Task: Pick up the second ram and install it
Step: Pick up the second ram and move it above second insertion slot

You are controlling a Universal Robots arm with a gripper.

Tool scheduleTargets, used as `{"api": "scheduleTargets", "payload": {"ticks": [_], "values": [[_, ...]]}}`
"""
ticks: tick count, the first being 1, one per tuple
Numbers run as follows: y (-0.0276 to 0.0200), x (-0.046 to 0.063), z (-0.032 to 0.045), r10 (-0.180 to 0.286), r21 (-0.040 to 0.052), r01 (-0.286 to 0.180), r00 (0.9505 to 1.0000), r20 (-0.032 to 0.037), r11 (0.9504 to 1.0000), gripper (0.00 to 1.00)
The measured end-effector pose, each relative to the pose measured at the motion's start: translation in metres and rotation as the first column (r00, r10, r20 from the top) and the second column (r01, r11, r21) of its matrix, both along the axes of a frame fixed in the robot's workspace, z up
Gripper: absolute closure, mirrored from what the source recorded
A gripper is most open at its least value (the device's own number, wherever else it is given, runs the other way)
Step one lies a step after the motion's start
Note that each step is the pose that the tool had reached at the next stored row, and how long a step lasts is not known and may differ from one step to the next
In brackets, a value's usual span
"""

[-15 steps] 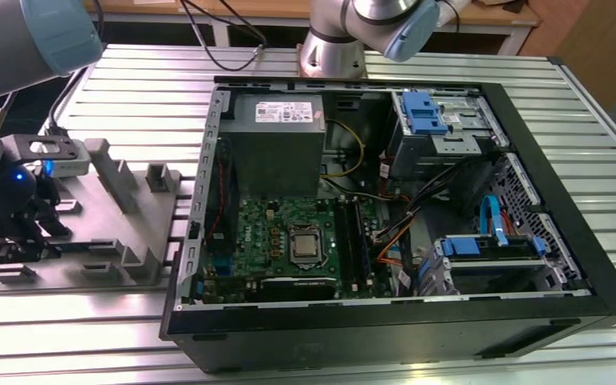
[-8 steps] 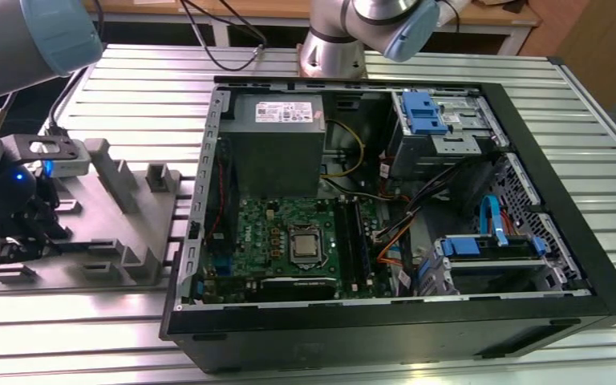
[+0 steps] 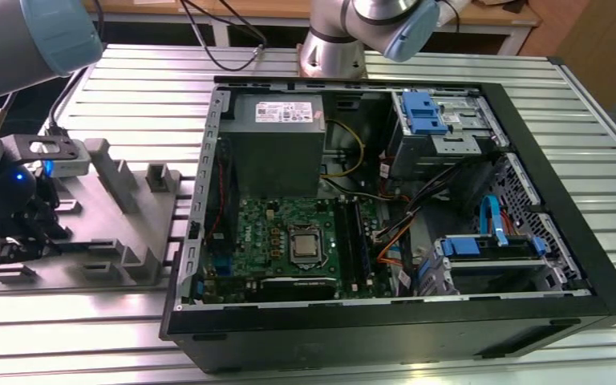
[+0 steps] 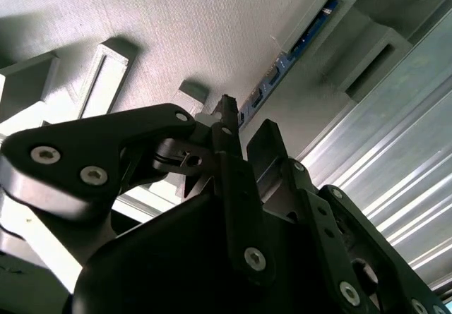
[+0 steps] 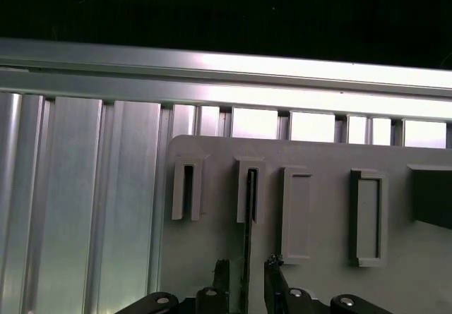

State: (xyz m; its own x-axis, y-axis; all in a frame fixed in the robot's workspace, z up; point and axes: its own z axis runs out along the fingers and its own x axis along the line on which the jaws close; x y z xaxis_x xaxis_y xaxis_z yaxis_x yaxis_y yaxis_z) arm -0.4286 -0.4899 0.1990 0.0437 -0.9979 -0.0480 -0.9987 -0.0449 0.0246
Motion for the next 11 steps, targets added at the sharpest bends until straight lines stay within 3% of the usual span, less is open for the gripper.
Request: {"api": "scheduleTargets", "payload": {"ticks": [6,7,11], "values": [[0.0,0.0,0.0001,0.0,0.0,0.0,1.0,-0.0001,1.0,0.71],[0.0,0.0,0.0001,0.0,0.0,0.0,1.0,-0.0001,1.0,0.78],[0.0,0.0,0.0002,0.0,-0.0001,0.0,1.0,-0.0001,1.0,0.78]]}}
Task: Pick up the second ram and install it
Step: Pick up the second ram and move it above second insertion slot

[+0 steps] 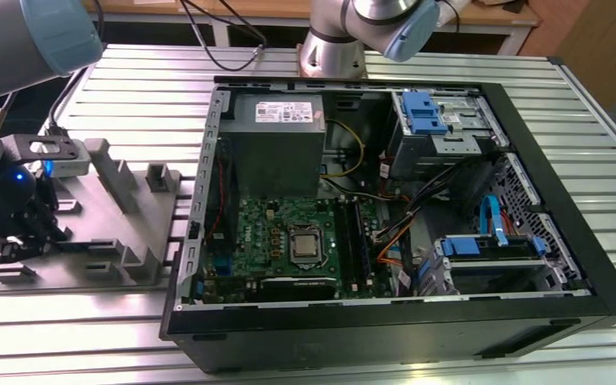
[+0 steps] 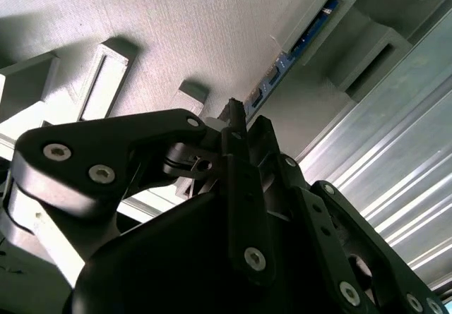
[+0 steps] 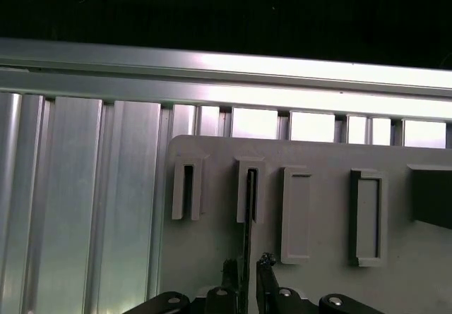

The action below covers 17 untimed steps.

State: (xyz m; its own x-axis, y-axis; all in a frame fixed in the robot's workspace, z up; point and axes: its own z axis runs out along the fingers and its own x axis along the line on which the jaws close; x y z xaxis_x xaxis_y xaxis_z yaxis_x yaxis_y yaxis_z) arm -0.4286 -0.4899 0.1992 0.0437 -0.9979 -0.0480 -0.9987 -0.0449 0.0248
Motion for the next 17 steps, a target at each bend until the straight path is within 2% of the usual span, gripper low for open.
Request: {"api": "scheduleTargets", "payload": {"ticks": [12,13,14,17], "values": [[0.0,0.0,0.0016,0.0,0.0,0.0,1.0,0.0,1.0,0.78],[0.0,0.0,0.0016,0.0,0.0,0.0,1.0,0.0001,1.0,0.8],[0.0,0.0,0.0016,0.0,0.0,0.0,1.0,0.0001,1.0,0.87],[0.0,0.0,0.0016,0.0,0.0,0.0,1.0,0.0,1.0,0.87]]}}
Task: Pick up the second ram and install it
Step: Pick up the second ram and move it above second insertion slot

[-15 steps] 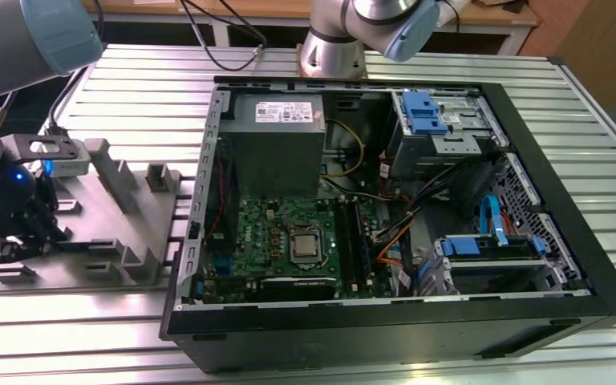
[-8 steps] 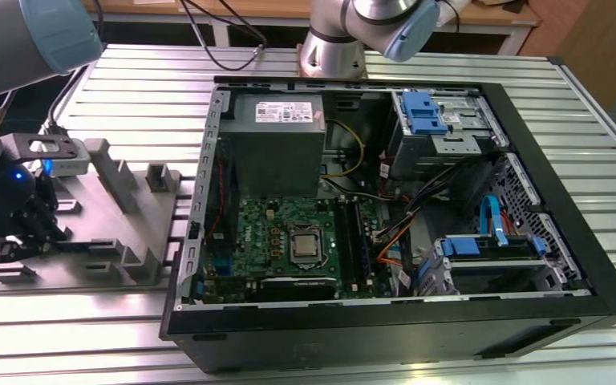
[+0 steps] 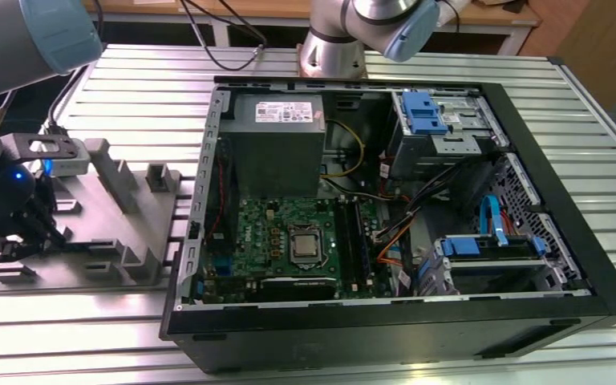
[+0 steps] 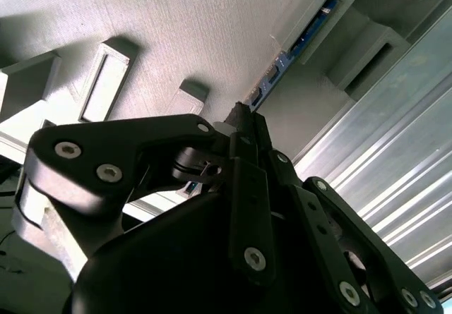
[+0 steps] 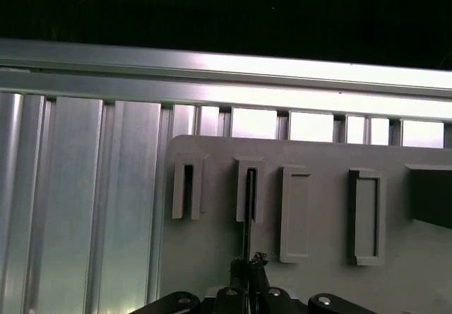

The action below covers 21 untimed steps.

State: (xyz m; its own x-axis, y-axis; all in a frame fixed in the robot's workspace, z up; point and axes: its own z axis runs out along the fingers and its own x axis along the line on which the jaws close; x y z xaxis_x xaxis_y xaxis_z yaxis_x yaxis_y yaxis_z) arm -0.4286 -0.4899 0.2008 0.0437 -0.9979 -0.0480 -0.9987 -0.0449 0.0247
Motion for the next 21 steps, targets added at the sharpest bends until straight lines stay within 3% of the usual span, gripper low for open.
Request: {"api": "scheduleTargets", "payload": {"ticks": [13,17,21], "values": [[0.0,0.0,0.0001,0.0,-0.0001,0.0,1.0,0.0,1.0,0.92],[-0.0001,0.0,-0.0003,-0.047,-0.0002,0.047,0.9989,-0.0003,0.9989,0.92],[-0.0001,0.0001,-0.0005,-0.05,0.0,0.05,0.9988,0.0,0.9988,0.92]]}}
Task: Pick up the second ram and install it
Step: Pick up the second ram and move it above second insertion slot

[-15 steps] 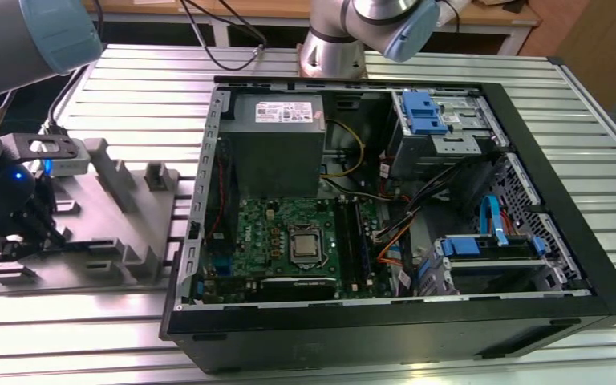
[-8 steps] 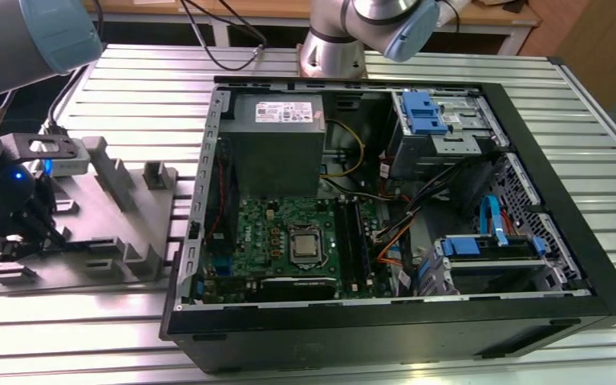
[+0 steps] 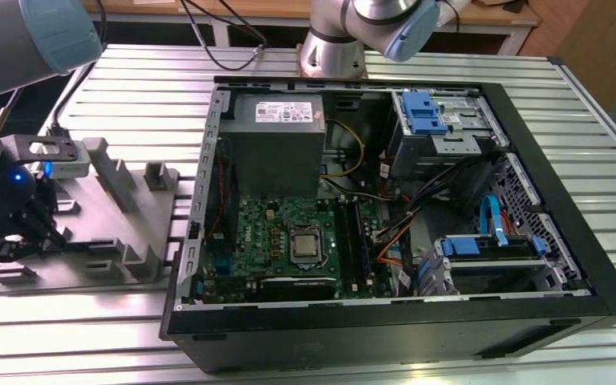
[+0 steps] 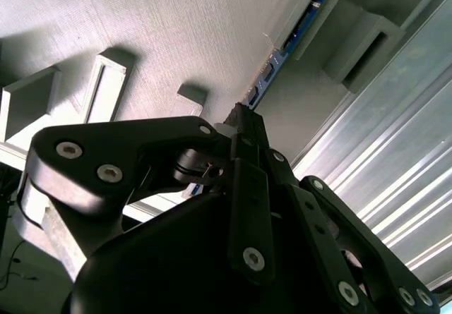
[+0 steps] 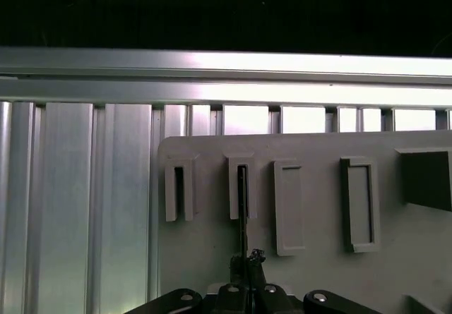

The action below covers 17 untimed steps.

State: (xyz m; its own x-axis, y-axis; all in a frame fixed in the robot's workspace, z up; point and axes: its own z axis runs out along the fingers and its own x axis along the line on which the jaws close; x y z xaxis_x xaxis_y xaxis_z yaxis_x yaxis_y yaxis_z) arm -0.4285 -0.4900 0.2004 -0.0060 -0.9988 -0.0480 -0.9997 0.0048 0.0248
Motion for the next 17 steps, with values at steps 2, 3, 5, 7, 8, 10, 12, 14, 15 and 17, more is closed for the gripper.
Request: {"api": "scheduleTargets", "payload": {"ticks": [2,3,5,7,8,10,12,14,15,17], "values": [[0.0,0.0,0.0,-0.001,0.0,0.001,1.0,0.0,1.0,0.92],[0.0,0.0,0.0,-0.001,0.0,0.001,1.0,0.0,1.0,0.92],[0.0,0.0,0.0,-0.002,0.0,0.002,1.0,0.0,1.0,0.92],[0.0,0.0,0.0,-0.003,0.0001,0.003,1.0,0.0,1.0,0.92],[0.0,0.0,0.0,-0.003,0.0,0.003,1.0,0.0,1.0,0.92],[0.0,0.0,0.0,-0.004,0.0,0.004,1.0,0.0,1.0,0.92],[0.0,0.0,0.0007,-0.004,0.0002,0.004,1.0,0.0003,1.0,0.92],[0.0,0.0,0.0041,-0.004,0.0,0.004,1.0,0.0,1.0,0.92],[0.0,0.0,0.0061,-0.004,0.0,0.004,1.0,0.0,1.0,0.92],[0.0,0.0,0.0101,-0.004,0.0001,0.004,1.0,0.0001,1.0,0.92]]}}
